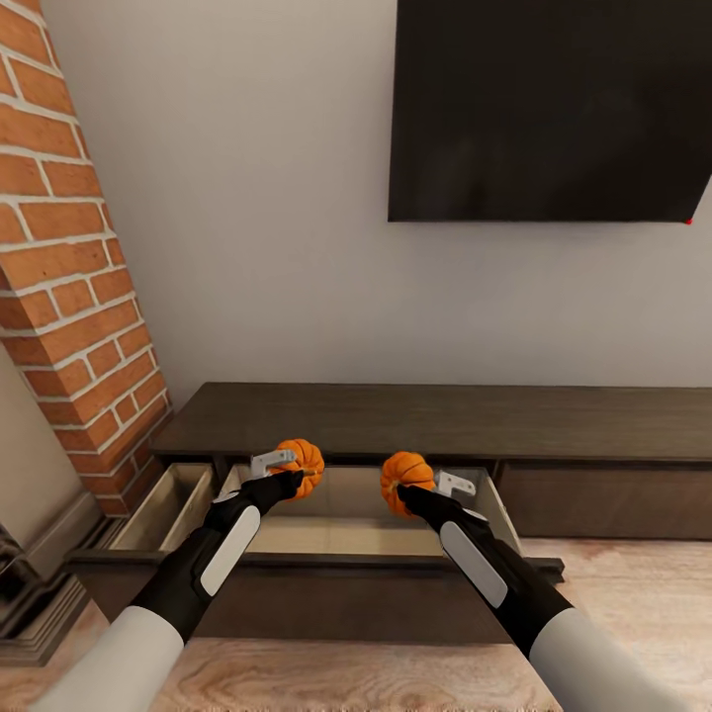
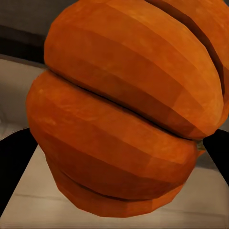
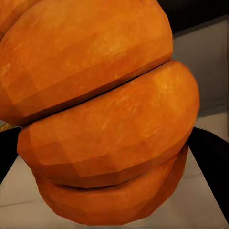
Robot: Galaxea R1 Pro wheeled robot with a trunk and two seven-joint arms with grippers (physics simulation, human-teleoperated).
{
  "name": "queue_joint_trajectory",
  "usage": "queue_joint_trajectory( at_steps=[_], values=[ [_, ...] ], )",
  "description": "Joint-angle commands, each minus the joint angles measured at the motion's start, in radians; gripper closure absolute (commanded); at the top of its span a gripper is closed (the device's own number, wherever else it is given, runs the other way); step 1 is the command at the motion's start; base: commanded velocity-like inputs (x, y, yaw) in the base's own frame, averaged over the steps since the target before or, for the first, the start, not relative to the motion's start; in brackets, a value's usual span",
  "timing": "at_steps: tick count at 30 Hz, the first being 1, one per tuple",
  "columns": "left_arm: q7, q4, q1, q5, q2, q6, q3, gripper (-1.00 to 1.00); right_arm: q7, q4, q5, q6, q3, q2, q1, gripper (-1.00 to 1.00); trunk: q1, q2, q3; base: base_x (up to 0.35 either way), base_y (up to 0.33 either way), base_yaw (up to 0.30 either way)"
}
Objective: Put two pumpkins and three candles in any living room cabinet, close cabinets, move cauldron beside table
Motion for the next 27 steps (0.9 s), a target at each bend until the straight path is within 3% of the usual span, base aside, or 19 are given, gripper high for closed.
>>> queue_joint_trajectory(
  at_steps=[1,9,12,17,27],
  values=[
    [0.01,-0.002,-0.001,0.009,0.001,0.001,-0.004,1.0,-0.008,0.0,-0.004,0.0,0.004,-0.001,-0.001,1.0,0.0,-0.001,-0.005,0.0,0.0,0.0],
    [0.009,-0.005,-0.001,0.009,0.001,0.021,-0.006,1.0,-0.007,0.009,-0.003,-0.036,0.004,-0.001,-0.001,1.0,0.004,-0.003,-0.036,0.0,0.0,0.0],
    [0.009,-0.006,-0.001,-0.005,0.001,0.032,-0.006,1.0,-0.007,0.009,-0.003,-0.038,0.004,-0.001,-0.001,1.0,0.005,-0.003,-0.047,0.0,0.0,0.0],
    [0.008,-0.007,-0.001,-0.03,0.0,0.037,-0.004,1.0,-0.007,0.01,-0.003,-0.039,0.004,-0.001,-0.001,1.0,0.005,-0.003,-0.047,0.0,0.0,0.0],
    [0.007,-0.028,-0.001,-0.029,0.0,0.037,-0.004,1.0,-0.007,0.011,-0.003,-0.039,0.004,-0.001,-0.001,1.0,0.006,-0.004,-0.055,0.0,0.0,0.0]
  ],
)
